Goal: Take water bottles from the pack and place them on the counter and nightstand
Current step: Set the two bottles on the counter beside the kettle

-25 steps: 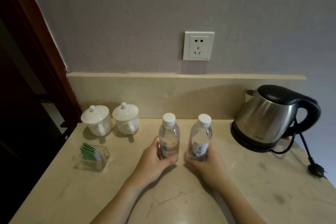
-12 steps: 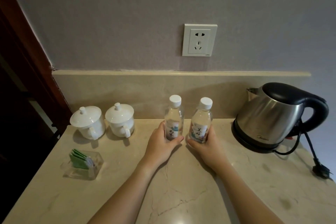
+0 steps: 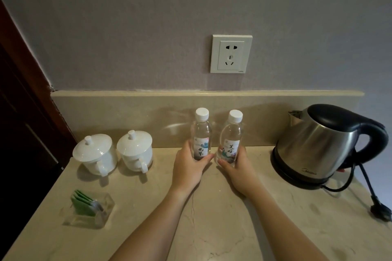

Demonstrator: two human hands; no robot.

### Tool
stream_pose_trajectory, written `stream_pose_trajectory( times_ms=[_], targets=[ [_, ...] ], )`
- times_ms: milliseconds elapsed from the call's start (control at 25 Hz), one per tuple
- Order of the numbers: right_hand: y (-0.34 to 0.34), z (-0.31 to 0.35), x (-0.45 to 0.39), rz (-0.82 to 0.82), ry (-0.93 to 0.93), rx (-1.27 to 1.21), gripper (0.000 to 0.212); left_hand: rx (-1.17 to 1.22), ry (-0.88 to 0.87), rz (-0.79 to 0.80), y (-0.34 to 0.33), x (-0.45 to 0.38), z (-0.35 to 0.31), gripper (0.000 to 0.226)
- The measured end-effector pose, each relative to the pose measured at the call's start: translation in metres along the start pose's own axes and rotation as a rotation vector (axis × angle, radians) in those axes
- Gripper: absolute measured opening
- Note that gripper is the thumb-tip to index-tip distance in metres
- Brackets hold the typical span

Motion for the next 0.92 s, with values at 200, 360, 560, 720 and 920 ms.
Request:
stream_pose_trajectory(
  times_ms=[200,360,560,720,920],
  targets=[
    [-0.005,-0.003,-0.012,-0.003,0.033,0.059,0.053,-0.057,-0.001,-0.026,-0.002,-0.004,0.005,0.048],
    [-0.009,-0.006,-0.018,0.002,0.038,0.104,0.058,-0.081,0.004,-0.033,-0.003,-0.005,0.005,0.053],
    [-0.001,0.006,-0.004,0.022,0.082,0.077,0.066,-0.041,0.074,-0.006,-0.002,0.001,0.006,0.08],
    [0.025,0.011,0.03,-0.157,-0.081,0.088,0.067,-0.162,0.033,-0.158,0.047,0.031,-0.016,0.073],
    [0.011,0.128,0.082,-0.057,0.304,0.025,0.019,-0.446,-0.186,-0.234,0.149,0.072,-0.087,0.02]
  ],
)
Point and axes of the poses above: each hand's wrist, its own x-axis away from the middle knuckle, its own y-axis out of the back of the hand, z = x × y, the point moved 7 cm from there along -x, towards the middle knuckle, and after that the axes turned 10 degrees about -z, right-handed, at the moved point
